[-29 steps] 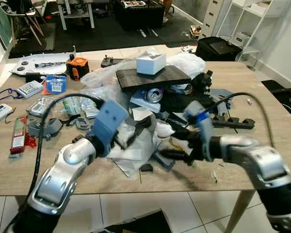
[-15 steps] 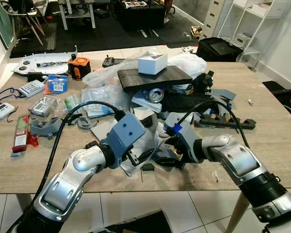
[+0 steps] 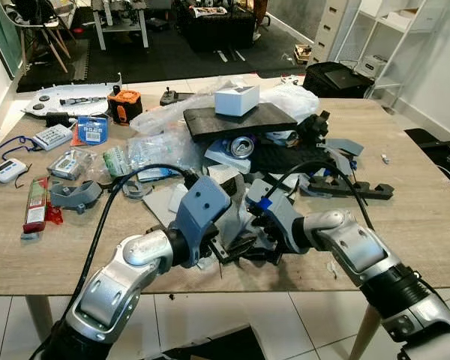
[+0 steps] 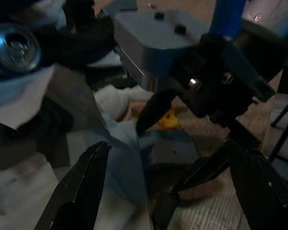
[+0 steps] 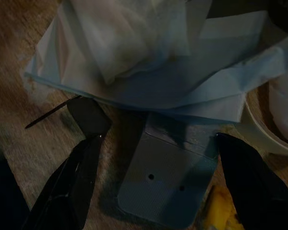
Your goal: Picking trash to rubbish bin
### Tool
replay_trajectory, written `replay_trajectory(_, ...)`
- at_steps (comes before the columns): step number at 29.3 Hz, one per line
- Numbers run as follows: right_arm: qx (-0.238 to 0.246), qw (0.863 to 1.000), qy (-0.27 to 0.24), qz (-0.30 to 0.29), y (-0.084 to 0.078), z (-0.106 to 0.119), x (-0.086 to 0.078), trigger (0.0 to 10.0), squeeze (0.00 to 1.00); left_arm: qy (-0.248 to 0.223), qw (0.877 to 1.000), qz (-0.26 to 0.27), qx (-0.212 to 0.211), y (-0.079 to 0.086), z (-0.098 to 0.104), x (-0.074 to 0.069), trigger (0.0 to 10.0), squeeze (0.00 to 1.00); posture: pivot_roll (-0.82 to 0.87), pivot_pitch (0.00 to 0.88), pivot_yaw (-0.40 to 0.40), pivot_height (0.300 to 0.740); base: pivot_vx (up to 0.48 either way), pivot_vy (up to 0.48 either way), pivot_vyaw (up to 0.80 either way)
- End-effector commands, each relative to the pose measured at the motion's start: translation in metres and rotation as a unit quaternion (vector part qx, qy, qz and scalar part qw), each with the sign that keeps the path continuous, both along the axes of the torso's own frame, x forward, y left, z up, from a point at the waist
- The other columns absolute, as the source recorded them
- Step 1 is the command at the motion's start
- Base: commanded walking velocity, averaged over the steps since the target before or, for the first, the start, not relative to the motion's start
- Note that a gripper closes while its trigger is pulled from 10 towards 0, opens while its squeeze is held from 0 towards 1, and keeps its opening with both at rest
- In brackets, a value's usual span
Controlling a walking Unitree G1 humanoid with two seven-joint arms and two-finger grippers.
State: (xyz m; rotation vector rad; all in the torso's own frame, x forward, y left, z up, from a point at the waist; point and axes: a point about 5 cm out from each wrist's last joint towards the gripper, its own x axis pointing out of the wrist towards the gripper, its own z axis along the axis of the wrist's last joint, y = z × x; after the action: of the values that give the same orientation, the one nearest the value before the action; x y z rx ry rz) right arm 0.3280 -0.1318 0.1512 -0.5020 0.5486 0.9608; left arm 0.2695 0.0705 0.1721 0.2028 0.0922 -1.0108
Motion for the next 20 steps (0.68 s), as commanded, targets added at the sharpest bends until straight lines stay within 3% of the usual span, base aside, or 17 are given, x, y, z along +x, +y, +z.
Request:
replay_trajectory(1, -0.016, 1.0, 0.011, 0.004, 0.0, -0.007, -0.001, 10.0, 0.0, 0.019, 1.0, -0.012, 0.007, -0.006, -0.009, -0.001, 10.0, 0.0, 0.19, 0.031, 0.008, 0.74, 0.0, 0.0, 0.0)
replay_trajectory(5, -0.02, 1.0, 0.014, 0.004, -0.002, -0.008, -0.001, 10.0, 0.0, 0.02, 1.0, -0.014, 0.011, -0.006, -0.01, -0.002, 10.0, 0.0, 0.19, 0.031, 0.008, 0.74, 0.0, 0.0, 0.0)
replay_trajectory(7, -0.011, 1.0, 0.024, 0.001, -0.003, -0.008, -0.002, 0.0, 0.0, 0.018, 1.0, -0.014, 0.019, -0.005, -0.011, -0.001, 10.0, 0.0, 0.19, 0.031, 0.01, 0.74, 0.0, 0.0, 0.0)
replay_trajectory(18, -0.004, 1.0, 0.027, 0.001, -0.003, -0.003, 0.0, 0.0, 0.0, 0.025, 1.0, -0.006, 0.012, -0.004, -0.011, 0.0, 10.0, 0.0, 0.19, 0.032, 0.01, 0.74, 0.0, 0.0, 0.0)
replay_trajectory(20, -0.001, 1.0, 0.021, -0.004, -0.006, 0.001, 0.005, 0.0, 0.0, 0.029, 1.0, 0.008, 0.002, -0.002, -0.01, 0.009, 10.0, 0.0, 0.18, 0.042, -0.004, 0.74, 0.0, 0.0, 0.0)
